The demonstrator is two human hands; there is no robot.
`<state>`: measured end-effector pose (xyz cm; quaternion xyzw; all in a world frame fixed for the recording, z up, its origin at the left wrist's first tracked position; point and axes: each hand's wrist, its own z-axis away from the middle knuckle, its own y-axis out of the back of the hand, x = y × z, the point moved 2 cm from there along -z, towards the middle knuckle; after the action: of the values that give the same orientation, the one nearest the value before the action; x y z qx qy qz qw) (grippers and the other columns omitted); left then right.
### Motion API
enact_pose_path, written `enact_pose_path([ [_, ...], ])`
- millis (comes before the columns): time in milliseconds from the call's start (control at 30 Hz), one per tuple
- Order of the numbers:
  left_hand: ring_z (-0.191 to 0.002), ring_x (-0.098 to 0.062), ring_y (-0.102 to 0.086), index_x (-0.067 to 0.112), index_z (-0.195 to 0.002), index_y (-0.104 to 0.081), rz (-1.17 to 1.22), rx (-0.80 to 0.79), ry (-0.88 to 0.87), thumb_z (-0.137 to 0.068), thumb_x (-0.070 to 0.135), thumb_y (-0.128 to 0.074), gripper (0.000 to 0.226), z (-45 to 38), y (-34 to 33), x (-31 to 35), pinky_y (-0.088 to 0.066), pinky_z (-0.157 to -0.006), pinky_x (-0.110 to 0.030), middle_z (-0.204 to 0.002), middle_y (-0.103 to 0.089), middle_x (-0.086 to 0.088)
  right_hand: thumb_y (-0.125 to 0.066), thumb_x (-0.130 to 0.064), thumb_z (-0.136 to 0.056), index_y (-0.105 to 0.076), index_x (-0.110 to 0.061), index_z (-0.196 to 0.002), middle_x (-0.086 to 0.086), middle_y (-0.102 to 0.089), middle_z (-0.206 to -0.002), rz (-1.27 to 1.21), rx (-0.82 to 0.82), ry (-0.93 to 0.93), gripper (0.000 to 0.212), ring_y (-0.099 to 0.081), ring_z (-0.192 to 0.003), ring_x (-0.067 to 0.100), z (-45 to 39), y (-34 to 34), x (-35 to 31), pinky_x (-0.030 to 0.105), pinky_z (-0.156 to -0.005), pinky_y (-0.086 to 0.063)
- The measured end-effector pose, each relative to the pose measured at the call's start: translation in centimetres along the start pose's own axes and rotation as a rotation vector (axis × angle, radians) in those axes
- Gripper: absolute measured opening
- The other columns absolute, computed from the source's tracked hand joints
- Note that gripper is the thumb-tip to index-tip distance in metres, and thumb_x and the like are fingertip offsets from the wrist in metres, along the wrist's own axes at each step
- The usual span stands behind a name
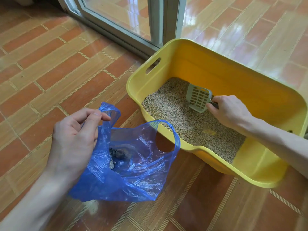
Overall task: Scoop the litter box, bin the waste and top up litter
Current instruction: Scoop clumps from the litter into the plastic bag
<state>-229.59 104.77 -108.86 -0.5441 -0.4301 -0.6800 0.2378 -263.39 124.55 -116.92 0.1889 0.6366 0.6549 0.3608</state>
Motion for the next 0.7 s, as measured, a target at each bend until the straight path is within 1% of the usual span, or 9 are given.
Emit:
enact_pose_path([
  [100, -0.047, -0.015, -0.017, 0.012, -0.089, -0.073, 0.010, 0.001, 0.006, -0.108, 0.020, -0.053, 0.029, -0.1, 0.1, -0.1, -0.014, -0.043, -0.023, -0.051, -0.024, 0.002, -0.055, -0.032, -0.103, -0.071, -0.007, -0.103, 0.007, -0.068, -0.075, -0.051, -0.022, 0.027, 0.030, -0.058, -0.050, 0.018, 0.0, -0.6, -0.5, 0.032, -0.046, -0.049],
  [267, -0.047, -0.016, -0.018, 0.014, -0.088, -0.074, 0.005, -0.002, -0.010, -0.108, 0.023, -0.054, 0.030, -0.1, 0.1, -0.2, -0.015, -0.044, -0.022, -0.051, -0.026, 0.002, -0.056, -0.033, -0.103, -0.072, -0.003, -0.097, 0.006, -0.071, -0.075, -0.167, -0.081, 0.049, 0.035, -0.062, -0.049, 0.020, -0.2, -1.2, -0.7, 0.033, -0.040, -0.048],
  [300, -0.048, -0.017, -0.018, 0.015, -0.088, -0.074, 0.001, -0.006, -0.013, -0.108, 0.023, -0.054, 0.030, 0.0, 0.1, -0.2, -0.015, -0.045, -0.023, -0.051, -0.026, 0.002, -0.056, -0.034, -0.103, -0.072, -0.003, -0.096, 0.005, -0.070, -0.072, -0.186, -0.094, 0.051, 0.035, -0.061, -0.048, 0.019, -0.2, -1.2, -0.8, 0.030, -0.038, -0.046],
  [367, -0.048, -0.018, -0.018, 0.015, -0.088, -0.074, -0.001, -0.011, -0.013, -0.108, 0.024, -0.054, 0.030, 0.0, 0.2, -0.3, -0.015, -0.045, -0.024, -0.052, -0.026, 0.001, -0.056, -0.034, -0.103, -0.072, -0.004, -0.094, -0.002, -0.064, -0.066, -0.209, -0.114, 0.051, 0.035, -0.055, -0.045, 0.017, -0.3, -1.4, -0.9, 0.017, -0.033, -0.035],
  [400, -0.049, -0.019, -0.018, 0.015, -0.088, -0.074, 0.001, -0.013, -0.014, -0.108, 0.025, -0.055, 0.030, 0.1, 0.2, -0.3, -0.015, -0.045, -0.024, -0.052, -0.026, 0.000, -0.056, -0.034, -0.103, -0.072, -0.004, -0.093, -0.005, -0.061, -0.064, -0.223, -0.123, 0.050, 0.035, -0.052, -0.044, 0.016, -0.3, -1.6, -1.0, 0.015, -0.032, -0.031],
  [467, -0.049, -0.019, -0.018, 0.016, -0.088, -0.075, 0.009, -0.014, -0.018, -0.106, 0.030, -0.057, 0.029, 0.1, 0.4, -0.3, -0.015, -0.046, -0.024, -0.052, -0.026, 0.000, -0.056, -0.035, -0.102, -0.071, -0.004, -0.088, -0.006, -0.058, -0.060, -0.259, -0.135, 0.038, 0.037, -0.048, -0.043, 0.015, -0.4, -2.0, -1.2, 0.015, -0.031, -0.029],
  [567, -0.050, -0.020, -0.018, 0.019, -0.088, -0.075, 0.026, -0.013, -0.014, -0.097, 0.040, -0.055, 0.030, 0.0, 0.6, -0.1, -0.014, -0.048, -0.025, -0.053, -0.025, -0.001, -0.057, -0.037, -0.102, -0.071, -0.004, -0.084, -0.002, -0.058, -0.057, -0.300, -0.151, 0.017, 0.040, -0.044, -0.041, 0.014, -0.5, -2.5, -1.6, 0.015, -0.031, -0.025],
  [633, -0.050, -0.020, -0.017, 0.020, -0.089, -0.075, 0.033, -0.019, -0.014, -0.097, 0.041, -0.055, 0.030, 0.0, 0.7, -0.1, -0.014, -0.048, -0.026, -0.053, -0.024, -0.003, -0.057, -0.037, -0.101, -0.071, -0.004, -0.082, 0.000, -0.060, -0.057, -0.359, -0.181, 0.006, 0.040, -0.043, -0.042, 0.013, -0.4, -2.7, -1.9, 0.018, -0.034, -0.028],
  [700, -0.050, -0.020, -0.017, 0.020, -0.088, -0.075, 0.033, -0.019, -0.014, -0.097, 0.040, -0.055, 0.030, 0.1, 0.7, -0.1, -0.014, -0.048, -0.026, -0.053, -0.025, -0.002, -0.059, -0.040, -0.100, -0.071, -0.009, -0.082, 0.001, -0.061, -0.060, -0.481, -0.235, -0.052, 0.038, -0.045, -0.046, 0.014, -0.1, -3.0, -2.3, 0.024, -0.039, -0.033],
])
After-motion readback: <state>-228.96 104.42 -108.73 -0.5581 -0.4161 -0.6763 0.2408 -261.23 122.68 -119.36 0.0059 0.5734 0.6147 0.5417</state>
